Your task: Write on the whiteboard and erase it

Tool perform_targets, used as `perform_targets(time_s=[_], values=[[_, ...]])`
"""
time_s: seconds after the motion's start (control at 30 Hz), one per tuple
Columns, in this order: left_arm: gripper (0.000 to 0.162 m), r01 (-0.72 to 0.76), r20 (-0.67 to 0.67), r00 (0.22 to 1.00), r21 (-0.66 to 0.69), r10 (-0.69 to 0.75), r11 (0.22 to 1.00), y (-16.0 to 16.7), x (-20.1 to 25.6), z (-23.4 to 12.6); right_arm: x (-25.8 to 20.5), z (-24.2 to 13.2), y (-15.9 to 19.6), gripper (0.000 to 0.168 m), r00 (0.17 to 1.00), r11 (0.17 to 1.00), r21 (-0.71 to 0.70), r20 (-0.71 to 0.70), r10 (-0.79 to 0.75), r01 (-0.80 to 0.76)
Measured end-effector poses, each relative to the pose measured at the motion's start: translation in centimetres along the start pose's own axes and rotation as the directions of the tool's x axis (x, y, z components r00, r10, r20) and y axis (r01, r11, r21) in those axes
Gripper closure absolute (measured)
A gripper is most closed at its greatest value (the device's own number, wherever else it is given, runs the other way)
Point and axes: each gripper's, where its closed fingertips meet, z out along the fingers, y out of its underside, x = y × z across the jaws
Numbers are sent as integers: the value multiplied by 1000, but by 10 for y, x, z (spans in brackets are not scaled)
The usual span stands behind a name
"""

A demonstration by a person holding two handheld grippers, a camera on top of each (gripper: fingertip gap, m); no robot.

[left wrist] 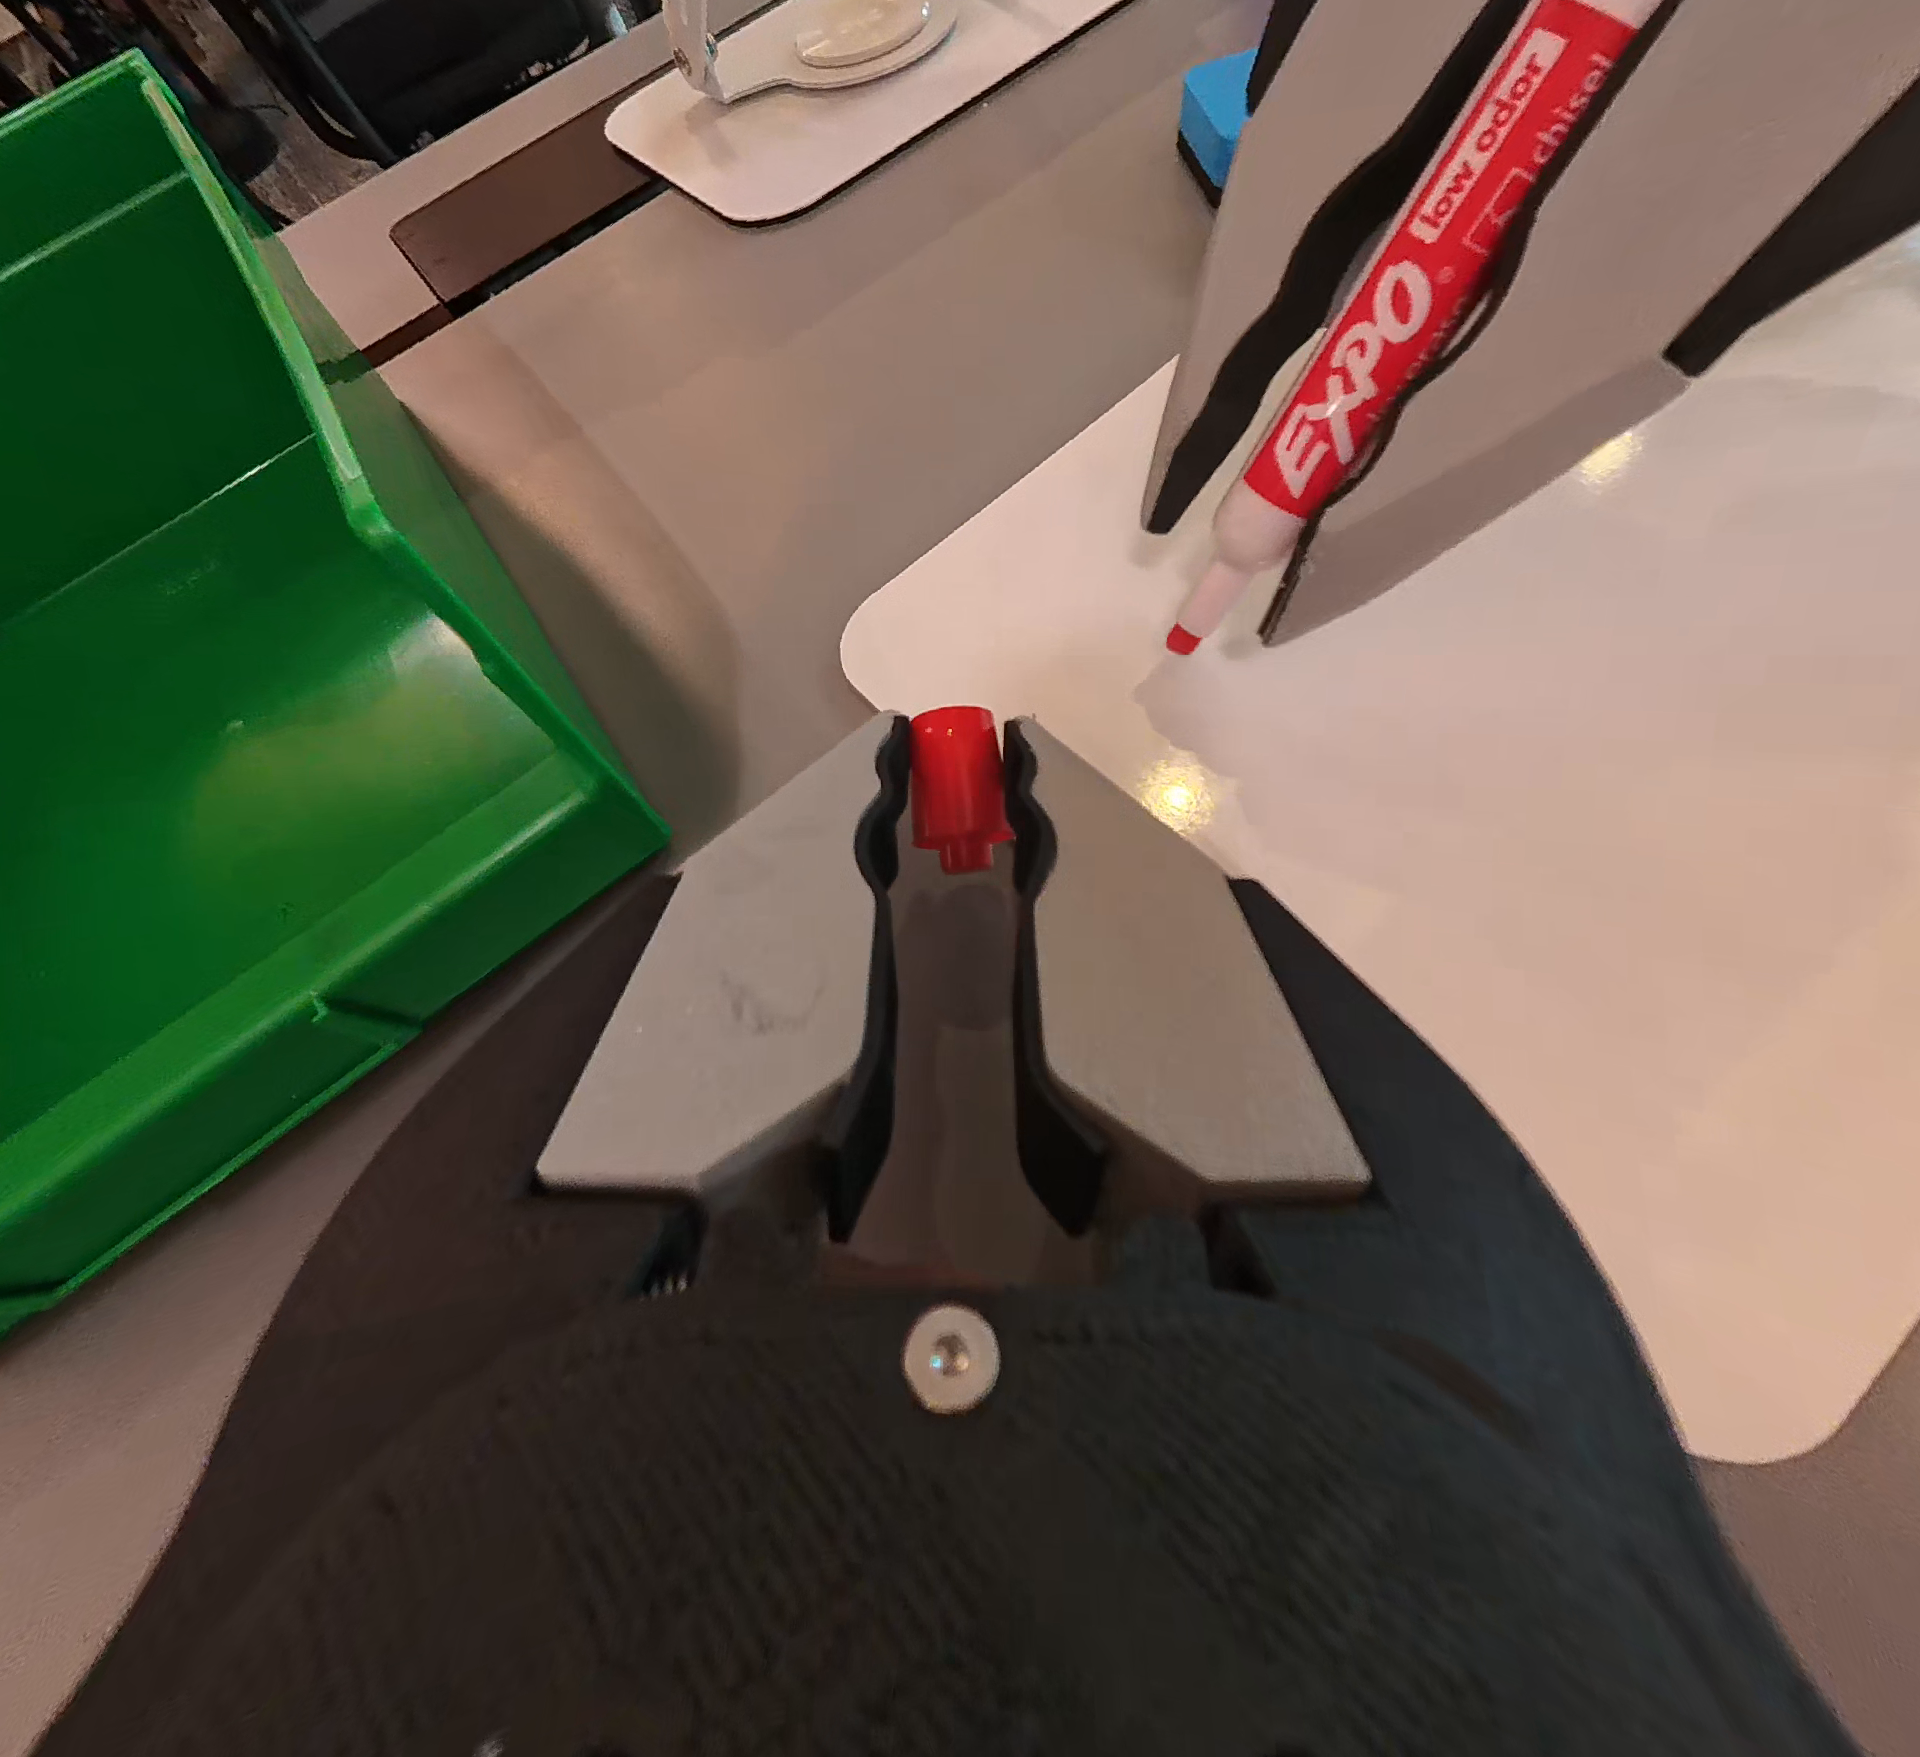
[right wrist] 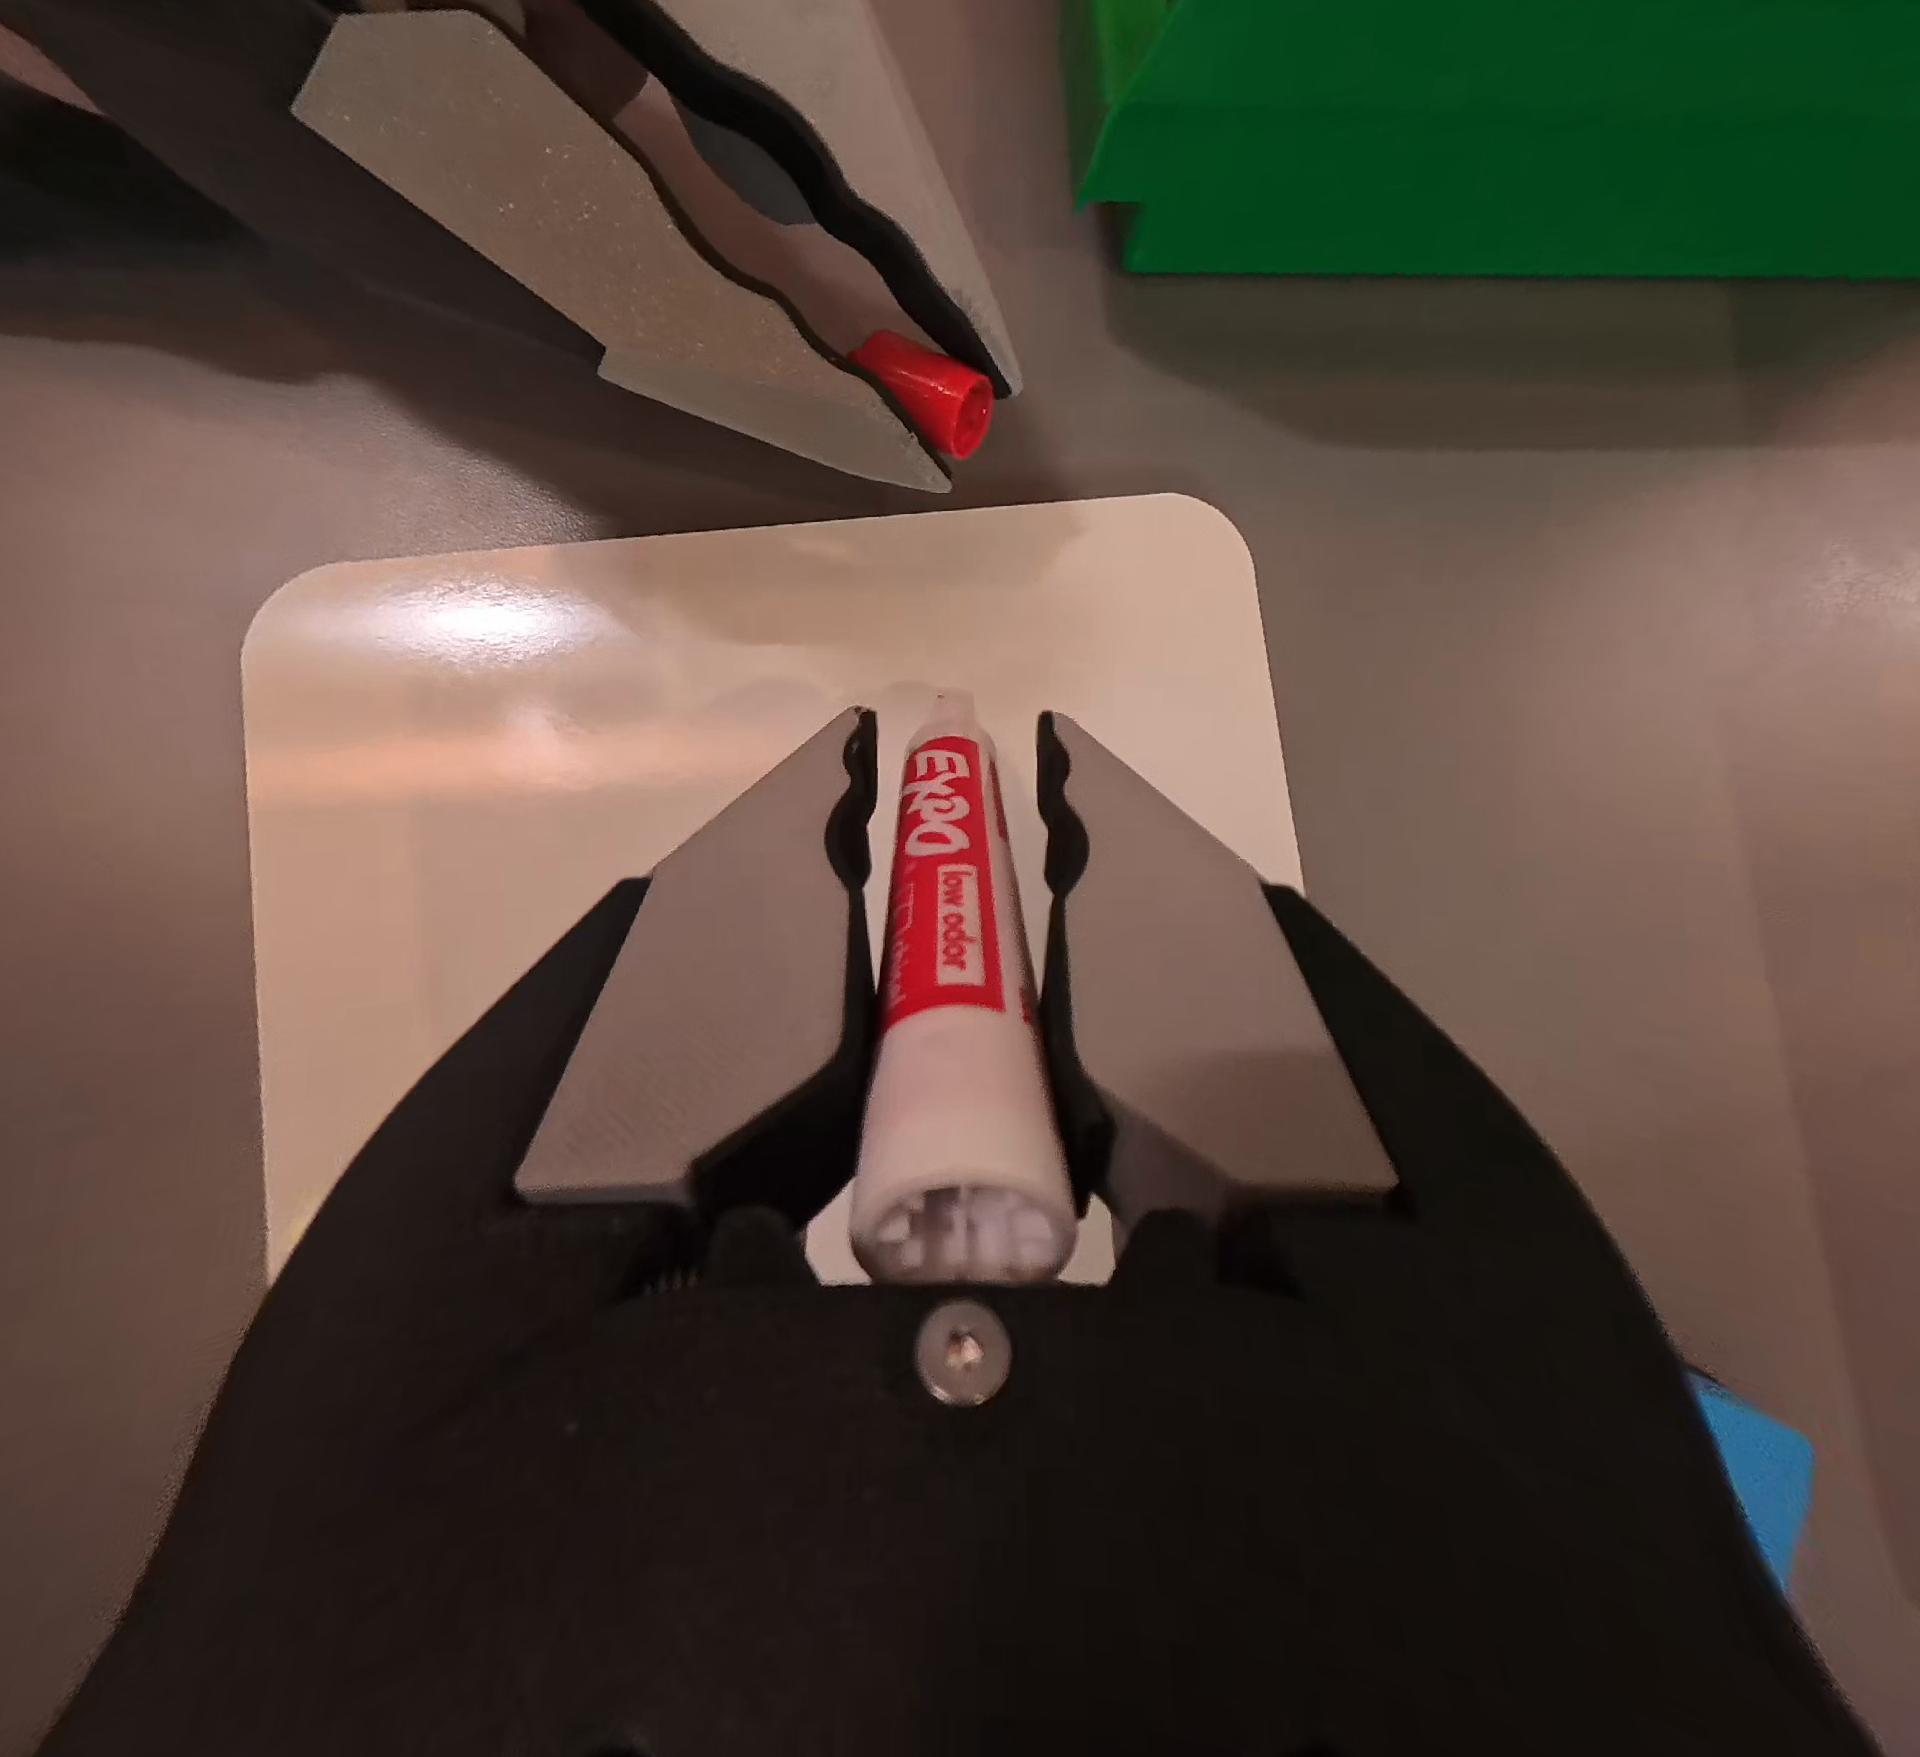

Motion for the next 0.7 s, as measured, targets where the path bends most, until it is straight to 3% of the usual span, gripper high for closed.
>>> perform_targets(time_s=[0.7], values=[[146, -3, -12, 1000, -20, 2, 1000, 3, 2, 1, 1, 24, 2, 138, 990, 984, -115, -17, -139, 136]])
